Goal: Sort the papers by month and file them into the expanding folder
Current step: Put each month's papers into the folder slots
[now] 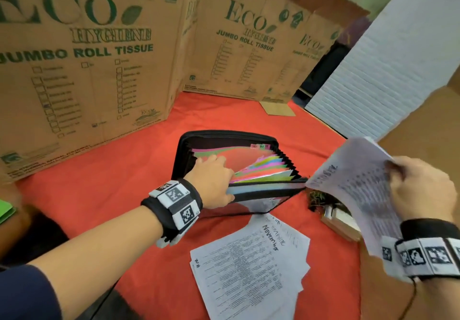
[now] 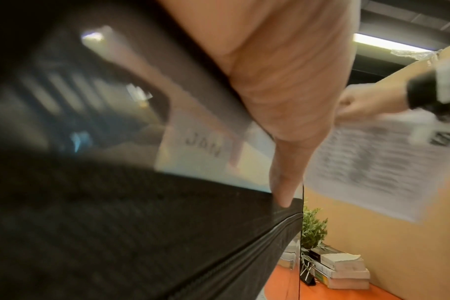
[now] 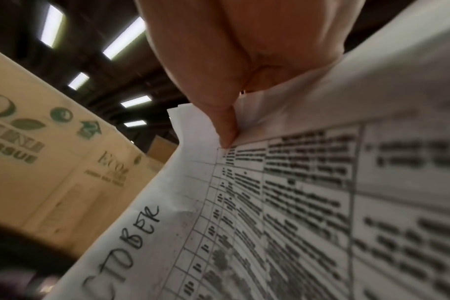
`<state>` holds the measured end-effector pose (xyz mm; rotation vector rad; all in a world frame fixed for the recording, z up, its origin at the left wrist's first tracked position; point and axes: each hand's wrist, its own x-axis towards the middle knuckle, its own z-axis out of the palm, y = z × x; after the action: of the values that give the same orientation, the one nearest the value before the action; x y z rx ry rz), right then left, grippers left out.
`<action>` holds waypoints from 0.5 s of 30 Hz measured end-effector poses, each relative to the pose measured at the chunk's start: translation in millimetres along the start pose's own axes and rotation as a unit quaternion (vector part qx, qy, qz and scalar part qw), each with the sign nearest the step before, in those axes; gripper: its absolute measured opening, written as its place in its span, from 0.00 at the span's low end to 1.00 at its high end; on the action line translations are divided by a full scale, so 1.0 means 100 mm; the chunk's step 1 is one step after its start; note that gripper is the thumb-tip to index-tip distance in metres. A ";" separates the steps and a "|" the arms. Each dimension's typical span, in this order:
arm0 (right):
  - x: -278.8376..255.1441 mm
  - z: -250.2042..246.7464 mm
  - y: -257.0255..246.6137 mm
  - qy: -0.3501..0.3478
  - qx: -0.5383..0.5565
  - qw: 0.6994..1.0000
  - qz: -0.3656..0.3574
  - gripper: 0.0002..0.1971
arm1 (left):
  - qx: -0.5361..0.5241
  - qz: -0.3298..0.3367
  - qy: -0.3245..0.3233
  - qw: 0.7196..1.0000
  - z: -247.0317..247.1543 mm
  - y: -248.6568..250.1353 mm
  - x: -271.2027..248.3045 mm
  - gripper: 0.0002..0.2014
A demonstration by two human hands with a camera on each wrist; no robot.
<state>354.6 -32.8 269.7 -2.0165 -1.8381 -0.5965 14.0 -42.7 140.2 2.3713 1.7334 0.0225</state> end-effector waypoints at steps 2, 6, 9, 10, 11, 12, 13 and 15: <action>0.21 -0.18 -0.17 0.028 -0.007 0.998 -0.062 0.07 | -0.001 0.003 0.002 1.000 0.01 0.01 -0.01 0.28; 0.46 -0.31 -0.63 0.061 0.011 0.982 -0.176 0.09 | -0.002 0.005 0.008 1.000 0.01 0.02 -0.03 0.27; 0.54 -0.23 -0.98 0.093 0.024 0.962 -0.256 0.09 | 0.001 0.005 0.013 1.000 0.02 0.03 -0.05 0.27; 0.56 -0.19 -1.10 0.090 0.016 0.955 -0.284 0.10 | 0.001 0.007 0.013 1.000 0.03 0.03 -0.05 0.27; 0.57 -0.13 -1.22 0.084 0.001 0.947 -0.311 0.10 | 0.003 0.008 0.014 1.000 0.03 0.04 -0.06 0.27; 0.56 -0.07 -1.34 0.079 -0.017 0.938 -0.336 0.09 | 0.005 0.010 0.016 1.000 0.04 0.04 -0.07 0.27; 0.54 -0.01 -1.46 0.074 -0.034 0.930 -0.359 0.09 | 0.008 0.012 0.020 1.000 0.04 0.05 -0.08 0.27; 0.47 0.11 -1.71 0.053 -0.057 0.909 -0.409 0.09 | 0.012 0.019 0.027 0.999 0.03 0.07 -0.11 0.25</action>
<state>189.0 30.2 280.4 -1.1473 -2.5911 -1.0171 17.3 -55.2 139.1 2.4419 1.7229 0.0722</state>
